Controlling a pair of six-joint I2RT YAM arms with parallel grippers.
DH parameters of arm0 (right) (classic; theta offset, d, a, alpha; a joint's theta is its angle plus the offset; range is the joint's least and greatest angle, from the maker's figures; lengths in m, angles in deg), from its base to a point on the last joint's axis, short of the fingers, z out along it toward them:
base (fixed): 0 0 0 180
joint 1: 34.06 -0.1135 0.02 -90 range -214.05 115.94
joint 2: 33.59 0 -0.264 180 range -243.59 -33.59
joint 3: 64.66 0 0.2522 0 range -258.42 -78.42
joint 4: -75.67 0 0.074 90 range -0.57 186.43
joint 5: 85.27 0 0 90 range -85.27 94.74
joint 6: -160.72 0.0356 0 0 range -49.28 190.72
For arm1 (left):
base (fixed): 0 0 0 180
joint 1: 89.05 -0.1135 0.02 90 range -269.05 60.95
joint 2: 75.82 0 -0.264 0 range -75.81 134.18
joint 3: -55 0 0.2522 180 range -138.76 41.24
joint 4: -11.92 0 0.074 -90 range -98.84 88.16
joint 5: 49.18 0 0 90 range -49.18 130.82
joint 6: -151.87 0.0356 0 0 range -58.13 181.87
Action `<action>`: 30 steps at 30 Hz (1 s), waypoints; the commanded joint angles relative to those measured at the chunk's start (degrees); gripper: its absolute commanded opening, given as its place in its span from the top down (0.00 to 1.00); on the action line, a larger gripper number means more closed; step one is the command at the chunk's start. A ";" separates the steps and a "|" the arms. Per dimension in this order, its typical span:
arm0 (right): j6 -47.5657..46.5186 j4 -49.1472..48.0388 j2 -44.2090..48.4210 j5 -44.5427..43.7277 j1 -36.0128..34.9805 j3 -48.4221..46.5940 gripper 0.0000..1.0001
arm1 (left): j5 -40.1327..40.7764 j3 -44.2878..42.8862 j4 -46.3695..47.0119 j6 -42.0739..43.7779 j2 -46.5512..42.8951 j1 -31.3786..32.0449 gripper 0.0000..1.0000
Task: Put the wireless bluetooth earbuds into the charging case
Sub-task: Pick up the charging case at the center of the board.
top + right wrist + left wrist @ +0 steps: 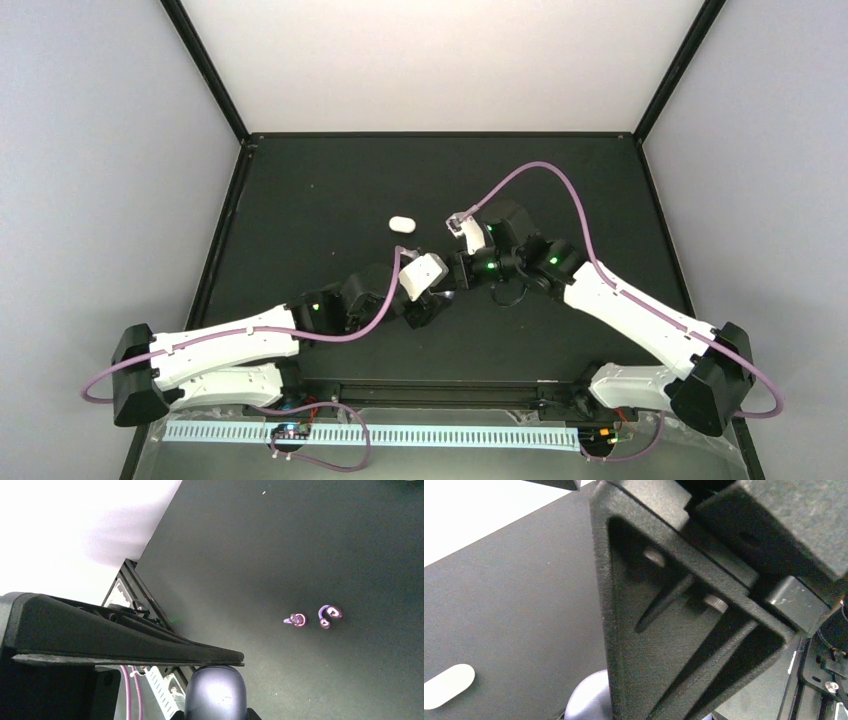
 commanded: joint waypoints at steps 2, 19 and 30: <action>-0.42 -0.08 3.71 -3.46 -0.01 -0.64 0.84 | -0.09 -2.14 1.00 -0.44 -1.17 0.36 0.34; -12.49 -0.74 17.80 2.81 0.03 0.20 0.92 | -17.95 6.87 11.48 -2.32 -15.48 -0.08 0.01; -21.31 1.16 25.00 12.22 0.09 1.44 0.92 | -37.92 1.82 16.40 -5.46 -11.83 -2.55 0.29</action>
